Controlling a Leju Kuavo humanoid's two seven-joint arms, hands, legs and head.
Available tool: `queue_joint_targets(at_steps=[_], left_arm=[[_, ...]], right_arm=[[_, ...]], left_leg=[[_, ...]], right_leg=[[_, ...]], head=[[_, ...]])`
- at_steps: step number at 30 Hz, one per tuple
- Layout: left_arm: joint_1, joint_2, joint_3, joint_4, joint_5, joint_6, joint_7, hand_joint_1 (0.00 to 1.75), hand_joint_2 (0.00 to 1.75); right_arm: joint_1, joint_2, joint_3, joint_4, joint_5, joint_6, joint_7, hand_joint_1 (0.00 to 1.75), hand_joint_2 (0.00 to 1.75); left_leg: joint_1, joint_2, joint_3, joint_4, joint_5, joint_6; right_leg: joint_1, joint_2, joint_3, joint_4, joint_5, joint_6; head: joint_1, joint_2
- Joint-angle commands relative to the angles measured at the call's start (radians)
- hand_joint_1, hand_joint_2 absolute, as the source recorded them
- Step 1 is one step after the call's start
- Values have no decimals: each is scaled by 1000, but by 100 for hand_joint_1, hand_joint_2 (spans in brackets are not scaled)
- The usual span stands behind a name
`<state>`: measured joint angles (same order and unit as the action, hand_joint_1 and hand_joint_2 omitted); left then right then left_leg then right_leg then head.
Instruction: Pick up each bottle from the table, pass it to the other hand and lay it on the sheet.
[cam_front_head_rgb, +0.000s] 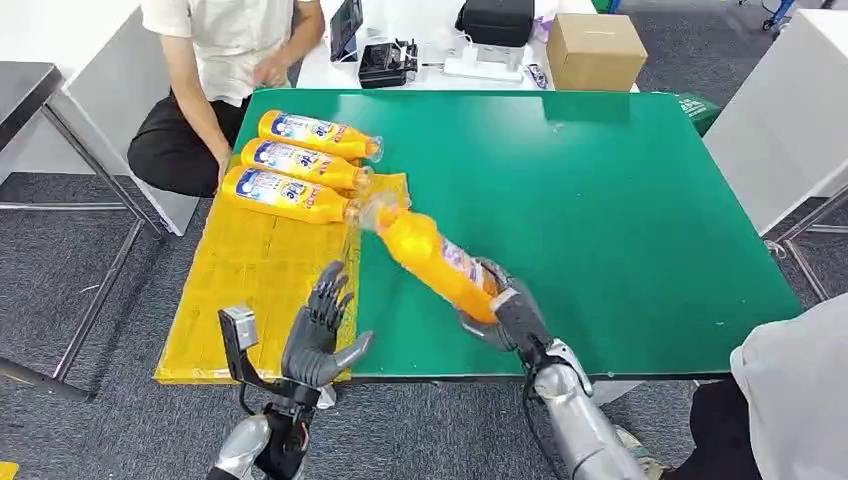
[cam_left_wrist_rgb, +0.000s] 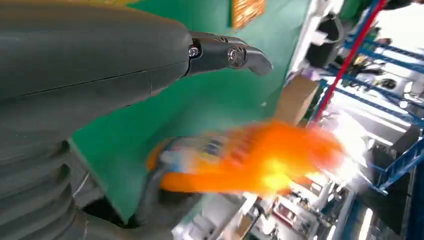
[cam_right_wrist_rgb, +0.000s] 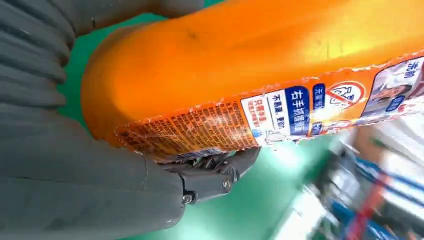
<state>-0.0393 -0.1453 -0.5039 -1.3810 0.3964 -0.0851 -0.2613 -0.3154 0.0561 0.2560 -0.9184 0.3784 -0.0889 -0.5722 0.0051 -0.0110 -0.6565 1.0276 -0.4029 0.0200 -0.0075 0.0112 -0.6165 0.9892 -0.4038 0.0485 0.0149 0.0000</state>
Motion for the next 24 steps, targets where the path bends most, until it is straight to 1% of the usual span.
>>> queue_joint_targets(at_steps=[1, 2, 3, 5, 8, 9, 12, 14, 15, 22, 23, 24], left_arm=[[-16, 48, -75, -16, -43, 29, -1, 0, 175], [-19, 48, -79, -14, -62, 42, -4, 0, 175], [-22, 41, -84, -12, -73, 46, -13, 0, 175], [-22, 43, -88, -16, -36, 17, -2, 0, 175], [-19, 49, -90, -41, -57, 29, -32, 0, 175], [-20, 49, -92, -56, -62, 32, -36, 0, 175], [-32, 44, -102, -65, -62, 33, -36, 0, 175], [-42, 39, -109, -59, -57, 27, -32, 0, 175], [-48, 39, -117, -58, -52, 19, -30, 0, 175], [-57, 35, -119, -56, -36, 9, -27, 0, 175], [-54, 31, -114, -53, 12, -22, -12, 0, 175], [-50, 22, -102, -53, 77, -61, 5, 0, 175]], right_arm=[[56, 12, 126, -241, -14, -22, 17, 175, 175], [51, 11, 138, -234, -7, -23, 16, 175, 175], [44, 13, 158, -220, -3, -21, 16, 175, 175], [34, 19, 186, -195, 6, -23, 11, 175, 175], [31, 22, 211, -167, 16, -36, 9, 175, 175], [31, 19, 226, -150, 21, -32, 12, 175, 175], [17, 21, 270, -83, 36, -14, 22, 175, 175], [10, 28, 294, -49, 43, 0, 22, 175, 175], [3, 31, 314, -27, 53, 3, 21, 175, 175], [-3, 40, 328, -12, 64, -3, 20, 175, 175], [-8, 41, 329, -6, 60, 3, 20, 175, 175], [-9, 44, 332, -2, 60, 6, 19, 175, 175]], left_leg=[[0, 5, 5, 0, -4, -1], [-1, 3, 3, 0, -2, -1], [-1, 3, 5, 0, -3, -1], [-1, 1, 4, 0, -2, -1], [-1, 3, 3, 0, -2, -1], [-1, 4, 4, -1, -2, -1], [0, 1, 1, -1, -1, -1], [0, 2, 6, -1, -2, -1], [0, 3, 5, -1, -2, -1], [0, 1, 2, -1, -1, -1], [0, 2, 4, -1, -2, -1], [-1, 1, 3, -1, -1, -1]], right_leg=[[0, 3, 4, 0, -2, -2], [0, 1, 2, 0, -1, -1], [0, 0, 3, 0, -2, -2], [0, -1, 3, 0, -2, -2], [0, 2, 1, -1, -1, -1], [0, 2, 3, -1, -1, -2], [0, 0, 0, -1, 0, -1], [0, -1, 5, -1, -2, -2], [0, 1, 4, -2, -1, -1], [0, 0, 1, -1, -1, -1], [0, 0, 3, -1, -1, -2], [0, 0, 2, -1, -1, -1]], head=[[0, 0], [-1, 0], [-1, 0], [-1, 0], [0, 0], [0, 0], [0, 0], [0, 0], [-1, 0], [-1, 0], [0, 0], [0, 0]])
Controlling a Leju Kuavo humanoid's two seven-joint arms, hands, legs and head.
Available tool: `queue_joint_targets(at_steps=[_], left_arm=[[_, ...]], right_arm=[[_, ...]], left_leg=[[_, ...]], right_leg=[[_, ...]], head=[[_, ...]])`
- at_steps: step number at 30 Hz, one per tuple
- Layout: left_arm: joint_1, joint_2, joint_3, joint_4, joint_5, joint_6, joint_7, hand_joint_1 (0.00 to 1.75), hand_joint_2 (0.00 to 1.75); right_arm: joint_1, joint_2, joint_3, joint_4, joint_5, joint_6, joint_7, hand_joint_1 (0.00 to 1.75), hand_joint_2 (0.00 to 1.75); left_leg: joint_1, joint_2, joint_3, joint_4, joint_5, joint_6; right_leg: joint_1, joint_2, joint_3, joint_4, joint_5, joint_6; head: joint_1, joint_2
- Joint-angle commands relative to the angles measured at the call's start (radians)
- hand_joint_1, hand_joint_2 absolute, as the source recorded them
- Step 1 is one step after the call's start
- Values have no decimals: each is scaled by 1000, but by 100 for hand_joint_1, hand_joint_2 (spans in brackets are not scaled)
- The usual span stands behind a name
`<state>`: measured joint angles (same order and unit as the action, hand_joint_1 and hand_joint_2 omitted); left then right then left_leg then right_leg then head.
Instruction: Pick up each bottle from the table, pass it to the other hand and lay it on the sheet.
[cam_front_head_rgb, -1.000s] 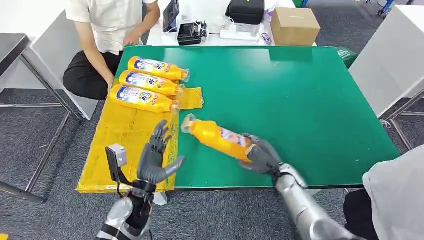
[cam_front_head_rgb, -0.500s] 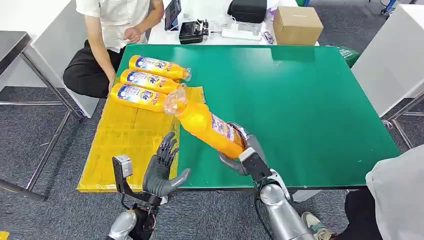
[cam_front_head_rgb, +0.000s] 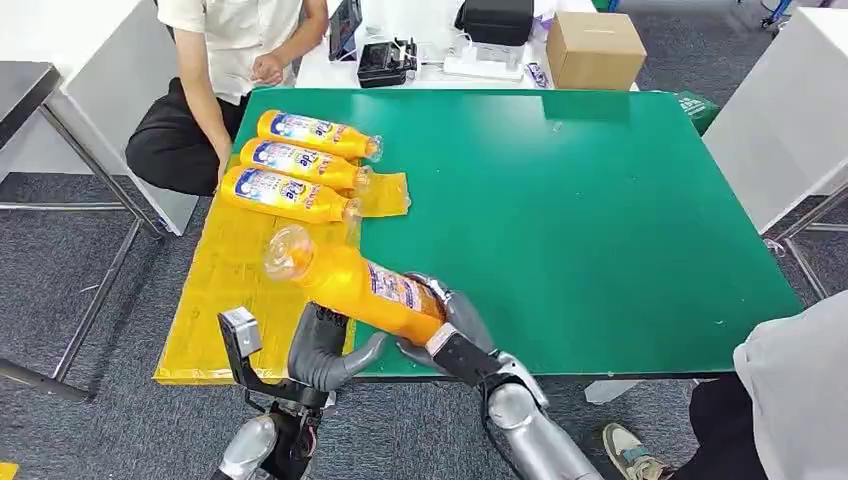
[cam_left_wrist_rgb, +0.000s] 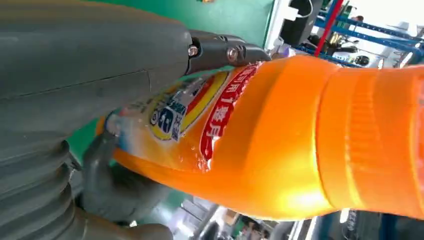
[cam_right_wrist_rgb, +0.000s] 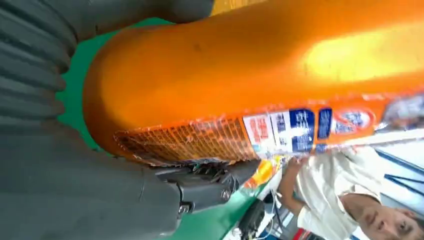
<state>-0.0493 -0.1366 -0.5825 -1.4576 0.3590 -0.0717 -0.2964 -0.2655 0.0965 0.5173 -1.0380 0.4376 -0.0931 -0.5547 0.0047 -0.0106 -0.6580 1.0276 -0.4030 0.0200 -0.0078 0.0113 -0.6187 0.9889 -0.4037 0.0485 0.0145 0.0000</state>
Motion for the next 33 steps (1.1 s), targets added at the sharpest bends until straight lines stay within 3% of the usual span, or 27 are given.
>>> queue_joint_targets(at_steps=[1, 7, 9, 10, 11, 14, 19, 20, 29, 31, 33], left_arm=[[-39, 14, -17, 13, 169, -100, 50, 0, 175], [-66, 3, -26, 32, 226, -63, 80, 0, 175], [-82, -4, -22, 58, 254, -56, 81, 10, 175], [-82, -4, -22, 58, 254, -56, 81, 108, 175], [-81, -15, -21, 70, 240, -17, 85, 161, 175], [-82, -17, -25, 76, 239, -15, 85, 161, 175], [-82, -17, -25, 76, 239, -15, 85, 161, 175], [-87, -16, -25, 83, 232, 0, 86, 175, 175], [-116, -18, -46, 84, 171, -1, 21, 175, 175], [-107, -17, -31, 72, 166, 2, 15, 175, 175], [-106, -15, -26, 69, 166, 2, 16, 175, 175]], right_arm=[[-61, 12, 77, 127, -1, 15, -3, 175, 175], [-78, 38, 119, 153, 9, 4, -19, 175, 175], [-86, 39, 129, 158, 15, -7, -12, 175, 175], [-86, 39, 129, 158, 15, -7, -12, 175, 175], [-85, 42, 128, 165, 7, -6, -9, 175, 175], [-85, 44, 128, 168, 6, -7, -9, 175, 175], [-85, 44, 128, 168, 6, -7, -9, 175, 175], [-90, 44, 137, 172, 8, -10, -12, 175, 175], [-109, 60, 152, 181, -43, 31, -8, 175, 175], [-107, 53, 152, 170, -78, 85, 16, 103, 175], [-106, 51, 154, 167, -80, 87, 16, 103, 175]], left_leg=[[0, 1, 2, -1, -1, -1], [0, 2, 5, 0, -2, -1], [0, 1, 2, 0, -1, -1], [0, 1, 4, 0, -1, -1], [0, 1, 6, -1, -2, -1], [0, 2, 11, -1, -3, -1], [0, 1, 4, -1, -1, -1], [0, 1, 6, -1, -2, -1], [0, 0, 2, 0, -1, 0], [0, 0, 2, 0, -1, 0], [0, 1, 4, 0, -2, -1]], right_leg=[[0, 0, 2, -1, 0, -1], [1, 1, 4, 0, -1, -2], [1, -1, 2, 0, -1, -1], [0, -1, 3, 0, -1, -1], [1, -1, 6, 0, -2, -2], [1, -2, 10, -1, -3, -2], [0, -1, 4, -1, -1, -1], [0, -1, 6, -1, -2, -2], [0, -1, 2, 0, -1, -1], [0, -1, 1, 0, -1, -1], [1, -1, 3, 0, -1, -1]], head=[[0, 0], [0, 0], [0, 0], [0, 0], [0, 0], [0, 0], [0, 0], [0, 0], [0, 0], [0, 0], [0, 0]])
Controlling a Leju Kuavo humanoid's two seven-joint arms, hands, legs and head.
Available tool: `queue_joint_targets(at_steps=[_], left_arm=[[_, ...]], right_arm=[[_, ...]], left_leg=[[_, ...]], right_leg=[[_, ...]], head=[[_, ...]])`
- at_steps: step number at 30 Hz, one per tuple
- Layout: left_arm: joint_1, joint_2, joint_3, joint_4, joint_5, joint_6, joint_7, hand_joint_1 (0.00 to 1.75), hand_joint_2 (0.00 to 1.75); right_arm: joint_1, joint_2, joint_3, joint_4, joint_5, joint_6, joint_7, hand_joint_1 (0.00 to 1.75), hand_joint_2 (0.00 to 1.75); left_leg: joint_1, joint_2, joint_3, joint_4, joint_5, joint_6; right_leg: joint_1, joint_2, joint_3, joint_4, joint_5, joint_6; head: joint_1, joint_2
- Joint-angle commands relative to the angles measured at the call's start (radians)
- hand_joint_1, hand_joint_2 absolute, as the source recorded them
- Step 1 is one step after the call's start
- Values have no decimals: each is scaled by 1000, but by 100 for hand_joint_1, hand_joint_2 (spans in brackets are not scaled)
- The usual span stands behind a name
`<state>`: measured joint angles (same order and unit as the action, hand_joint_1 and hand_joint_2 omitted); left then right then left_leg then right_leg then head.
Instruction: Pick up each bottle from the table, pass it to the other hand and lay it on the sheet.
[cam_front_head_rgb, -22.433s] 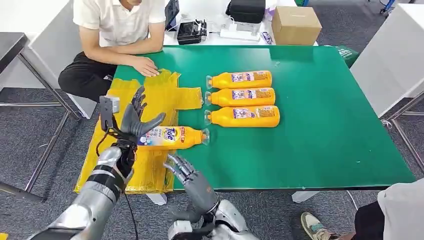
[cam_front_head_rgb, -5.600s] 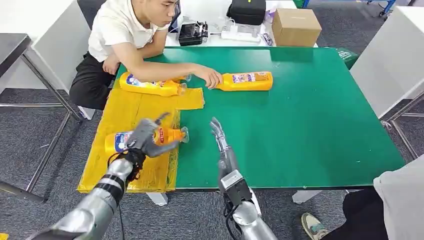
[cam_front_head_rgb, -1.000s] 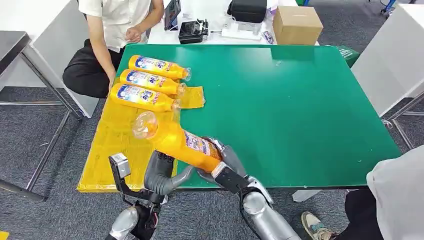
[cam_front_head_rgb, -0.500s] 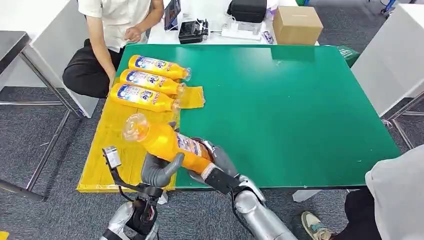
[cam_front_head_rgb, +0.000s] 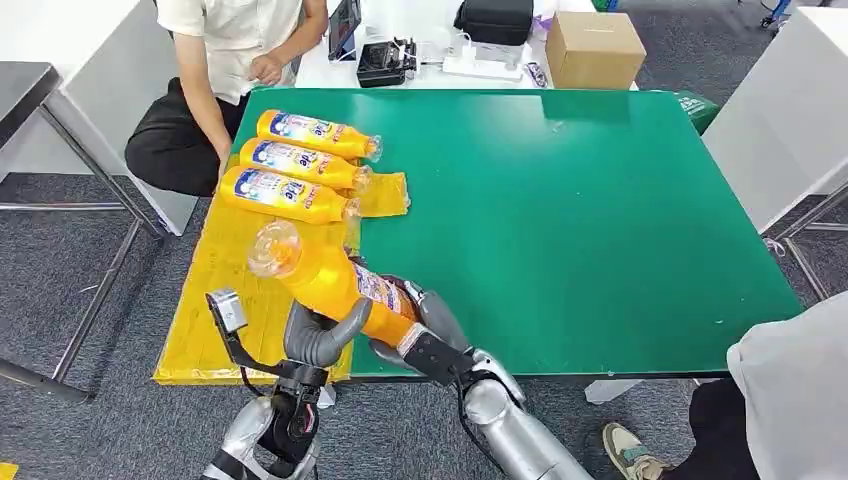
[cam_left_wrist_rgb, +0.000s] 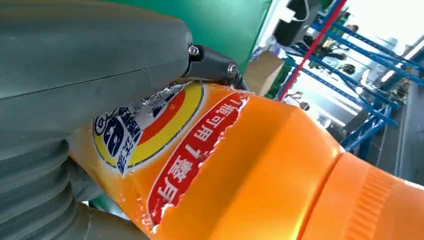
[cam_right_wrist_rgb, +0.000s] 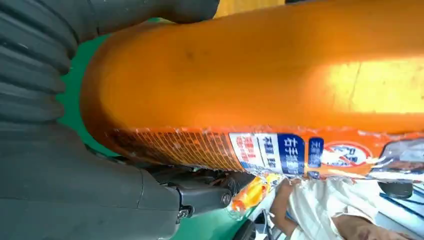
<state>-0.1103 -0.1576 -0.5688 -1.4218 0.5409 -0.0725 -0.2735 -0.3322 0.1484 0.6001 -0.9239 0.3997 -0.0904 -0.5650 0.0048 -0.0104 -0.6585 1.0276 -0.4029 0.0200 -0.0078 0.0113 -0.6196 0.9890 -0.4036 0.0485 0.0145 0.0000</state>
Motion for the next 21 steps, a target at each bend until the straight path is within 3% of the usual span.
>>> queue_joint_targets(at_steps=[1, 5, 6, 8, 12, 17, 21], left_arm=[[-45, 6, -40, 33, -16, 3, -7, 175, 175], [-45, 6, -40, 33, -16, 3, -7, 175, 175], [-39, 4, -20, 27, -1, 1, -26, 175, 175], [-49, 39, 33, -2, -13, 6, -53, 175, 175], [-30, 107, 157, -75, -312, 185, -83, 175, 175], [7, 107, 262, -113, -357, 161, -71, 175, 175], [-26, 90, 246, -114, -499, 280, -44, 175, 175]], right_arm=[[-39, -1, 71, 53, -42, 84, 26, 103, 175], [-39, -1, 71, 53, -42, 84, 26, 103, 175], [-33, -6, 79, 38, -39, 84, 8, 0, 0], [20, -30, 84, -36, -2, 6, -52, 0, 0], [155, -120, 22, -162, 89, -147, -56, 0, 0], [238, -124, -110, -146, 111, -220, -76, 0, 0], [252, -100, -169, -58, 171, -322, -62, 0, 0]], left_leg=[[0, 0, 3, 0, -1, 0], [0, 1, 4, 0, -2, -1], [0, 0, 3, 0, -1, -1], [0, 1, 4, 0, -2, -1], [0, -2, 4, -2, -1, -1], [0, -2, 5, -2, -1, -1], [0, -1, 4, -1, -2, -1]], right_leg=[[0, -1, 3, 0, -1, -1], [0, -1, 5, 0, -2, -1], [0, -1, 3, 0, -1, -1], [1, -1, 5, 0, -2, -1], [1, -3, 4, -1, -1, -1], [1, -3, 5, -2, -2, -1], [1, -2, 5, -1, -2, -1]], head=[[0, 0], [0, 0], [0, 0], [0, 0], [0, 0], [0, 0], [0, 0]])
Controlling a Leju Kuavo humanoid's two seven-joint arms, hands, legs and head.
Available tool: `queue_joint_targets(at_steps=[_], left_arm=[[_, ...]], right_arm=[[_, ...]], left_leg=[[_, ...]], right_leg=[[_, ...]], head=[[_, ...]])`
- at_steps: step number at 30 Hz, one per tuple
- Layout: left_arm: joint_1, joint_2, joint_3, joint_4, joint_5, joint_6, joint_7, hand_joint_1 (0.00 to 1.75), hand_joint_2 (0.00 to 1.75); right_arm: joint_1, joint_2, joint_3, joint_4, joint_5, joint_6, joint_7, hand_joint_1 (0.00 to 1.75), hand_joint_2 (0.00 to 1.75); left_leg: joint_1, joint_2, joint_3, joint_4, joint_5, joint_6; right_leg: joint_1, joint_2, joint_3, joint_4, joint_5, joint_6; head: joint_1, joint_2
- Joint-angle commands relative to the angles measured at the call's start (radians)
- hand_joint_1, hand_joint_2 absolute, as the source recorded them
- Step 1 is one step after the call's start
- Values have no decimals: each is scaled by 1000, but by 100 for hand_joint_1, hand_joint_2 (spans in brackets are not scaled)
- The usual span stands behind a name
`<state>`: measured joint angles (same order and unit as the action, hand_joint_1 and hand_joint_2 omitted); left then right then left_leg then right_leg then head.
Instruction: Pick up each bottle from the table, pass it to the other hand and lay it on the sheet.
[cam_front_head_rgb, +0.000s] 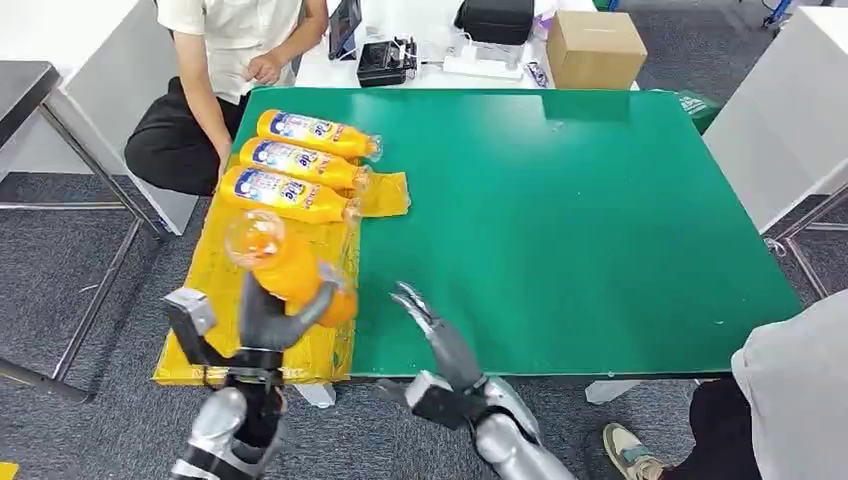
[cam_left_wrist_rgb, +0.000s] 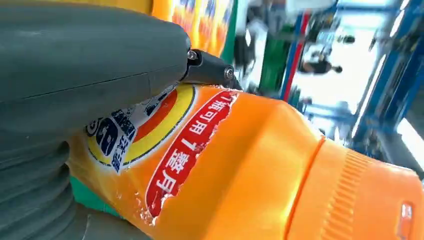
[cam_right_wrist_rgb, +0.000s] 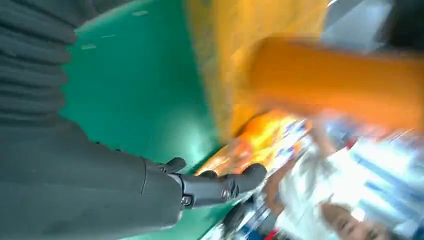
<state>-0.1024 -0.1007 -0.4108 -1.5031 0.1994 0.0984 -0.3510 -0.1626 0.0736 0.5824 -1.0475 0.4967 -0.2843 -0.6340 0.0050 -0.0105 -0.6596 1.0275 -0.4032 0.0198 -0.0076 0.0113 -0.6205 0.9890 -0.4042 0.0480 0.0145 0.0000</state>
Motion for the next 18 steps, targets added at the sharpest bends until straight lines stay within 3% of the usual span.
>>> queue_joint_targets(at_steps=[1, 12, 15, 18], left_arm=[[-61, 39, 61, -21, -183, 115, 28, 175, 175], [-149, 61, -12, 37, -322, 189, 43, 175, 175], [-237, 82, -63, 184, -622, 313, 120, 175, 175], [-316, 34, -68, 393, -692, 277, 161, 175, 175]], right_arm=[[80, -20, -163, 86, 72, -148, 8, 0, 0], [62, 0, -209, 133, 59, -209, 11, 0, 0], [50, 12, -220, 131, 46, -195, -4, 0, 0], [28, 26, -206, 137, 55, -160, -5, 0, 0]], left_leg=[[0, -1, 3, -1, -1, 0], [0, 0, 4, -1, -1, -1], [0, -2, 3, -1, 0, -1], [0, -2, 4, -1, 1, 0]], right_leg=[[0, -3, 3, -1, -1, -1], [0, -2, 3, -1, -1, -1], [0, -4, 3, -1, 0, -1], [0, -3, 4, -1, 0, -1]], head=[[0, 0], [0, 0], [0, 0], [0, 0]])
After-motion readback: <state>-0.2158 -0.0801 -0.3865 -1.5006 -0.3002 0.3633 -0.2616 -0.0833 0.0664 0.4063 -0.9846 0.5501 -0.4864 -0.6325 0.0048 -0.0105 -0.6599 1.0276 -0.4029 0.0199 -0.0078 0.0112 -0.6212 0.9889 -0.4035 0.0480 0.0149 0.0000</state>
